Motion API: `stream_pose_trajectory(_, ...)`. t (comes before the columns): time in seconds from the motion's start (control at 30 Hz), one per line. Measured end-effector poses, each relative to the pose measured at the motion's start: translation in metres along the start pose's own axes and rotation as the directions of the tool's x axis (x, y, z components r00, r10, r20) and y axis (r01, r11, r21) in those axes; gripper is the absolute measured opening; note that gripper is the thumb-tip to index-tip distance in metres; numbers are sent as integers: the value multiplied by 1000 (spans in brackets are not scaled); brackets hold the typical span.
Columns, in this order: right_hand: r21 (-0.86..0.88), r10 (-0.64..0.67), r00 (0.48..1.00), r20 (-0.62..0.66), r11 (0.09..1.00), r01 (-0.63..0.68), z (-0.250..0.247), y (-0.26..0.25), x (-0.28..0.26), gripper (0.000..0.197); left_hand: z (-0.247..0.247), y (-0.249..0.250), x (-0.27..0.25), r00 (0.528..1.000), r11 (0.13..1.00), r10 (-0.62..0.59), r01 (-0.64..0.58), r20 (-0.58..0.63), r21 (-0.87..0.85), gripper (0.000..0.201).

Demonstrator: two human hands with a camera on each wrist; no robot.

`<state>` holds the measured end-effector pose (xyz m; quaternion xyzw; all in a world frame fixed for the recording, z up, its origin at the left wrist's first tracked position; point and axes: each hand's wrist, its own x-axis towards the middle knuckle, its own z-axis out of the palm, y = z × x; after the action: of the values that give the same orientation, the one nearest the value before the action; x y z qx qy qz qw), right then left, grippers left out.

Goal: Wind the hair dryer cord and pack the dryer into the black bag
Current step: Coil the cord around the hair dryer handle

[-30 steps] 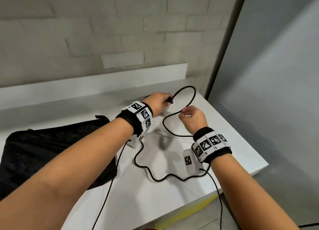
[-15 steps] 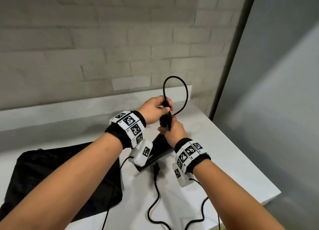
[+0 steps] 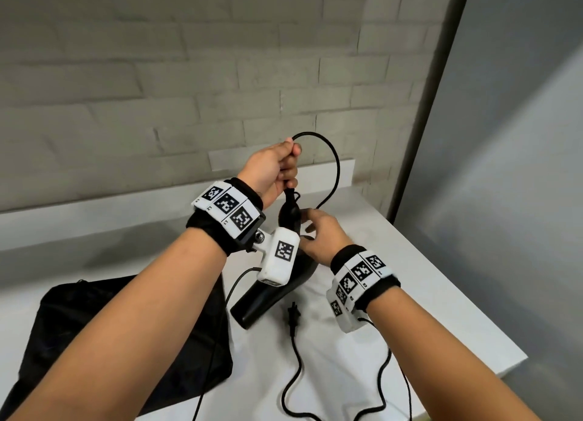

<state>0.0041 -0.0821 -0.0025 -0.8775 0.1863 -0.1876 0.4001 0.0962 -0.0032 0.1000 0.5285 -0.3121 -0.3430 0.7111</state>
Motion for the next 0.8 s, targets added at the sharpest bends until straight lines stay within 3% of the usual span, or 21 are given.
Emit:
stream_pose_trajectory(0.03,-27,-37,995,-97,999,35,-4,2,-1,35,-1,1,0,1000,1000,-4,4,-1,-12,38)
stream_pose_trajectory(0.1,-74,-85,933,-350,995,63,-9,7,0,31,-4,5,-1,1000,1000,-12,12,8,-23,38)
stream_pose_trajectory(0.17,-37,-56,874,-483,998,44,-11,8,4,38,-5,7,-2,1000,1000,-19,19,21,-9,37)
stream_pose_trajectory(0.27,174,83,924,-373,984,-19,-9,0,14,42,-6,7,0,1000,999,-17,17,21,39,36)
stream_pose_trajectory(0.37,282,87,935,-345,959,15,-5,-14,23,16,-7,6,1,999,999,-28,27,22,36,35)
stream_pose_trajectory(0.5,422,196,954,-229,903,-85,-3,-23,29,20,-9,8,-2,1000,999,-25,26,15,-30,32)
stream_pose_trajectory(0.63,40,74,983,-169,997,-68,1,-26,29,24,-6,10,-1,999,997,7,-4,52,-72,32)
stream_pose_trajectory(0.8,-315,-92,993,-79,947,63,-6,-37,22,27,-4,6,2,996,976,84,-88,-28,-200,36)
